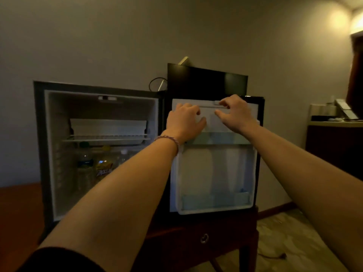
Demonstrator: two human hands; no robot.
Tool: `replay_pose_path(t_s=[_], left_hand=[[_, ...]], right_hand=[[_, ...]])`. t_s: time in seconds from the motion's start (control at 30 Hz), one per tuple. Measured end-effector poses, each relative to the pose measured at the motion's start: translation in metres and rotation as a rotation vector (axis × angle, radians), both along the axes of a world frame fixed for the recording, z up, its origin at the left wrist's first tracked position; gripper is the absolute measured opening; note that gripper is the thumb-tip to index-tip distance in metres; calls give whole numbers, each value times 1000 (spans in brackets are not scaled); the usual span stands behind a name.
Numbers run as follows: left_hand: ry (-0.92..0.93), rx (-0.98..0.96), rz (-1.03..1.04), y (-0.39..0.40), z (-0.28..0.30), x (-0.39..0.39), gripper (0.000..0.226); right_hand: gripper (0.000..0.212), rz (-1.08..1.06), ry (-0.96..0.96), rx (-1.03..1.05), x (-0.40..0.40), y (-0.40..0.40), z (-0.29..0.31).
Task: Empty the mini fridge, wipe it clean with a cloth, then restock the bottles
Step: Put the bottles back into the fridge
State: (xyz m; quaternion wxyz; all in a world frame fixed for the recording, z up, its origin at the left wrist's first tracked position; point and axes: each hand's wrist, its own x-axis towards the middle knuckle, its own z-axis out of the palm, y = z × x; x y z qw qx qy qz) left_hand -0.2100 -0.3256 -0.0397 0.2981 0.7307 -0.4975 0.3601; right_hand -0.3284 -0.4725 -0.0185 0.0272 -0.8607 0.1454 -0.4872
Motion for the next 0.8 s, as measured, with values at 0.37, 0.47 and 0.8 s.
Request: replay_pose_path(t_s=[0.37,0.47,0.8], left_hand=[[-148,235,89,-91,98,16,46],[-74,293,27,-113,118,27,37],[165,365,-60,-133,131,37,29]], right_hand=[[59,-158,288,36,27,-100,66],[82,-129,355,71,32,-121,77],[36,-131,643,286,20,-109,134]])
